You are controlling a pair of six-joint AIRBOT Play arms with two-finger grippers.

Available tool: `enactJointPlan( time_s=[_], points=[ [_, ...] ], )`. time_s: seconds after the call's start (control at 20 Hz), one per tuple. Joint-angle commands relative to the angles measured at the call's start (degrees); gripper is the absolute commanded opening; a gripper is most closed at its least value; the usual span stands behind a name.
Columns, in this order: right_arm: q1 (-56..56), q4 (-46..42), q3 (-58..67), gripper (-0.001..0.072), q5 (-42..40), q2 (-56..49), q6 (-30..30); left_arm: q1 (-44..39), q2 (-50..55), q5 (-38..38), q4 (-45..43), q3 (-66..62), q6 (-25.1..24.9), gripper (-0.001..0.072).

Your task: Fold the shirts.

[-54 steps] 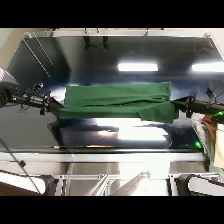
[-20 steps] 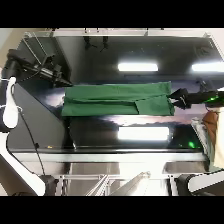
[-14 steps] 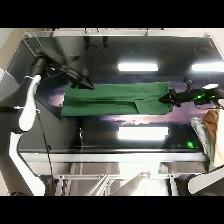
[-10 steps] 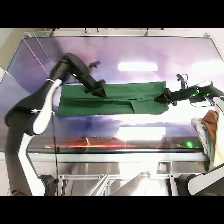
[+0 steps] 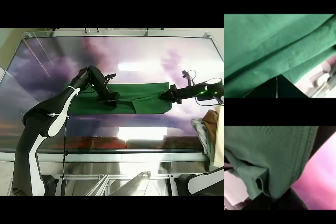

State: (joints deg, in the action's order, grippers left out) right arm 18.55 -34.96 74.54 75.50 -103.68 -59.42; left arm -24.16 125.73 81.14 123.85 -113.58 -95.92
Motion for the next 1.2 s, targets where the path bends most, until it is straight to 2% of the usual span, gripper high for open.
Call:
enactJointPlan(
  time_s=[0.0, 0.25, 0.55, 0.8, 0.9, 1.0, 1.05, 1.15],
  points=[
    [2.8, 0.0, 0.1, 0.0021, 4.3, 1.6, 0.0, 0.6, -0.5, -5.7, 0.7, -1.3, 0.4, 0.0023],
    [3.4, 0.0, 0.1, 0.0021, 7.6, 1.9, 0.0, -0.2, -0.5, -9.5, 0.9, -5.2, 0.4, 0.0024],
    [3.7, 0.1, 0.1, 0.0021, 12.0, 2.5, 0.3, -1.3, -0.3, -14.2, 0.8, 1.2, 0.3, 0.0024],
    [9.4, 0.2, 2.5, 0.0020, 18.7, 6.0, -0.3, -2.1, 0.1, -12.6, 1.4, 1.3, 0.4, 0.0024],
    [11.5, 0.3, 4.2, 0.0020, 20.3, 7.2, -1.2, -3.4, 0.6, -11.5, 8.5, 1.3, 0.0, 0.0024],
    [11.6, 0.3, 5.0, 0.0020, 21.2, 8.0, -1.9, -6.1, 0.4, -13.0, 19.3, 1.2, -4.1, 0.0024],
    [11.1, 0.3, 5.0, 0.0020, 21.2, 8.5, -1.9, -7.6, 0.2, -13.6, 21.9, 0.2, -5.3, 0.0024],
    [10.0, 2.9, 5.1, 0.0020, 22.0, 8.9, -2.0, -9.3, 0.2, -12.0, 21.5, -4.5, -5.5, 0.0024]
  ],
)
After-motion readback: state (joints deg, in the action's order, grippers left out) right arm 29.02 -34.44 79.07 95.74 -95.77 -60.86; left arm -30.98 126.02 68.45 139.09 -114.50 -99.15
